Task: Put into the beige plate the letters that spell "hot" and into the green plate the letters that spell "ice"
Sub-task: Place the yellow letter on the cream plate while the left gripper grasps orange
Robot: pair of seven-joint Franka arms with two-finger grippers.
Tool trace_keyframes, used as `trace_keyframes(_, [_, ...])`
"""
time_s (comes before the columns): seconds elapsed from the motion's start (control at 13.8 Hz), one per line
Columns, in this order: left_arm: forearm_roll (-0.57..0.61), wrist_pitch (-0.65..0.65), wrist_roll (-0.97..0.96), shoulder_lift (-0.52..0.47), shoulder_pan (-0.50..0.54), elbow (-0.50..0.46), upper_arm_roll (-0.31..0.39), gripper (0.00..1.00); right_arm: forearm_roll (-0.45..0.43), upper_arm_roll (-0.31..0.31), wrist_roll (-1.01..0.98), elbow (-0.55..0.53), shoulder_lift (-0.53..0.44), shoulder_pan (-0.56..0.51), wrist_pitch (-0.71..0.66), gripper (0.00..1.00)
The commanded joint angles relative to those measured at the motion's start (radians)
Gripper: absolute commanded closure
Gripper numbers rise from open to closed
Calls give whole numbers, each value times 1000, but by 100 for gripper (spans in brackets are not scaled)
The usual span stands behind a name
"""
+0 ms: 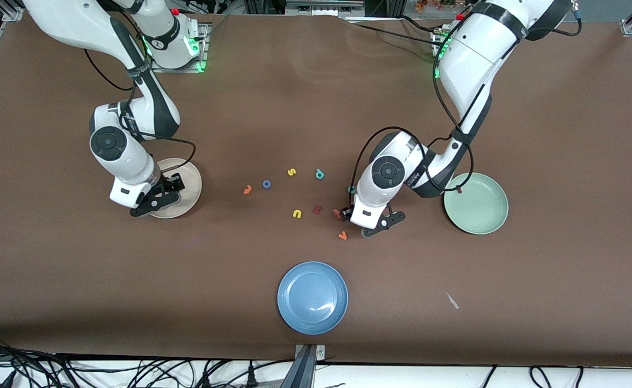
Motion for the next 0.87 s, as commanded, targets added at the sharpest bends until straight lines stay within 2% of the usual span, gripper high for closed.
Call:
trace_keyframes(0.0, [36, 10, -31, 7, -10, 6, 9, 30, 73, 52, 50, -2, -16, -1, -8, 21])
trace_keyframes(0.29, [34, 10, -31, 7, -12, 6, 7, 54, 71, 151, 252, 82, 17, 15, -11, 21])
trace_keyframes(0.36, [34, 9, -31, 7, -12, 4, 7, 57, 70, 164, 304, 99, 28, 32, -11, 21])
trace_keyframes(0.8, [33, 0, -31, 9, -23, -1, 7, 57, 53, 165, 515, 101, 76, 152, 20, 21])
